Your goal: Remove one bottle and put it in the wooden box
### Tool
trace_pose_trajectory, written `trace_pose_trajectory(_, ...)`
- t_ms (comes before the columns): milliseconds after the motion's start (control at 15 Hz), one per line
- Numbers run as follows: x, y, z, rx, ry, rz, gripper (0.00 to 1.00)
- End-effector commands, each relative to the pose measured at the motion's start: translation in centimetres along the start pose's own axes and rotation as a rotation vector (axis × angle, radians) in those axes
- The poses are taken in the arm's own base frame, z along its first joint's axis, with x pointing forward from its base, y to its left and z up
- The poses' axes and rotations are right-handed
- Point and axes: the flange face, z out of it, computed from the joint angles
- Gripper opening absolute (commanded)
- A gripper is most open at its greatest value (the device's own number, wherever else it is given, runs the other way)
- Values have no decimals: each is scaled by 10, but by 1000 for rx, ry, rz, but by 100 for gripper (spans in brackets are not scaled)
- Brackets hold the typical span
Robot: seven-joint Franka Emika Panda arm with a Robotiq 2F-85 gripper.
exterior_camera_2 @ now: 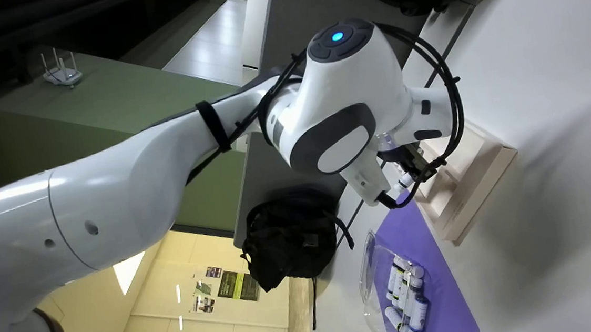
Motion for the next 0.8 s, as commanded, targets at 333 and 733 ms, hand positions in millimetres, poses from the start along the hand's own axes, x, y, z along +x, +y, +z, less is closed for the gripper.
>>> trace_pose_trajectory(333, 20, -11, 3, -5, 4, 65, 10)
trace_pose_trajectory(733, 9, -15, -5, -24, 10, 19, 65)
